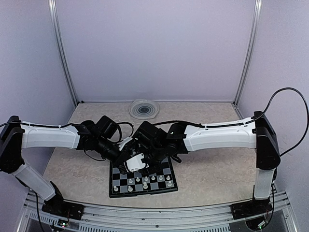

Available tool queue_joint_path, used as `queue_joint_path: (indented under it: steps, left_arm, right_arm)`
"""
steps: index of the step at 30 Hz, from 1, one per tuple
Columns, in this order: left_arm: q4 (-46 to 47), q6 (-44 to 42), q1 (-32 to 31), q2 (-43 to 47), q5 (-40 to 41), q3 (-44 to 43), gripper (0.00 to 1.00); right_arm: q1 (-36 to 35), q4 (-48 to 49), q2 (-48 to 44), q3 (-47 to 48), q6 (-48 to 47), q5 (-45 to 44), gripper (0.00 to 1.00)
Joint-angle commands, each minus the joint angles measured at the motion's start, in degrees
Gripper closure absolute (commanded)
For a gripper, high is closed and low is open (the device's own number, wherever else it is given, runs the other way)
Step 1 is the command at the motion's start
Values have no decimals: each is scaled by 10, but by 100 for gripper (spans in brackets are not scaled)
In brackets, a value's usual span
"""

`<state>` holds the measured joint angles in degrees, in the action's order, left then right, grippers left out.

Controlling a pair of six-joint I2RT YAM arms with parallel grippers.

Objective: Set up the chess pieces on the board
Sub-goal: Pass from the left arm to the right, then pass from the right arm to the left

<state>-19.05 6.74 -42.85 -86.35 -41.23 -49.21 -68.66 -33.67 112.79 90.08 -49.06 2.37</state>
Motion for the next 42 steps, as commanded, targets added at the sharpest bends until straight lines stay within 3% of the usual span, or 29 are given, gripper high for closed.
queue_joint_path:
  steps: [1,7,12,16,20,25,28,35,42]
  left_arm:
    - [10,-8,0,6,-16,-12,88]
    - [9,-9,0,5,-16,-13,88]
    - [16,0,5,17,10,-15,68]
    - [59,26,15,60,82,0,64]
    - [177,66,7,145,191,43,59]
    - [380,76,-74,235,337,123,56]
    - [408,37,-132,221,386,106,56]
    - [344,-10,-164,104,349,-4,56]
    - [327,-7,-162,63,323,-34,65]
  right_arm:
    - [-8,-16,14,15,-5,-17,66]
    - [-6,-3,4,0,3,-44,88]
    - [13,10,-21,-18,33,-10,94]
    - [58,8,-65,-29,83,92,95]
    - [123,26,-118,-57,145,227,95]
    - [213,50,-151,-88,219,428,94]
    - [234,47,-156,-99,224,513,93]
    - [245,52,-161,-117,227,588,91]
    - [245,42,-167,-118,211,592,91]
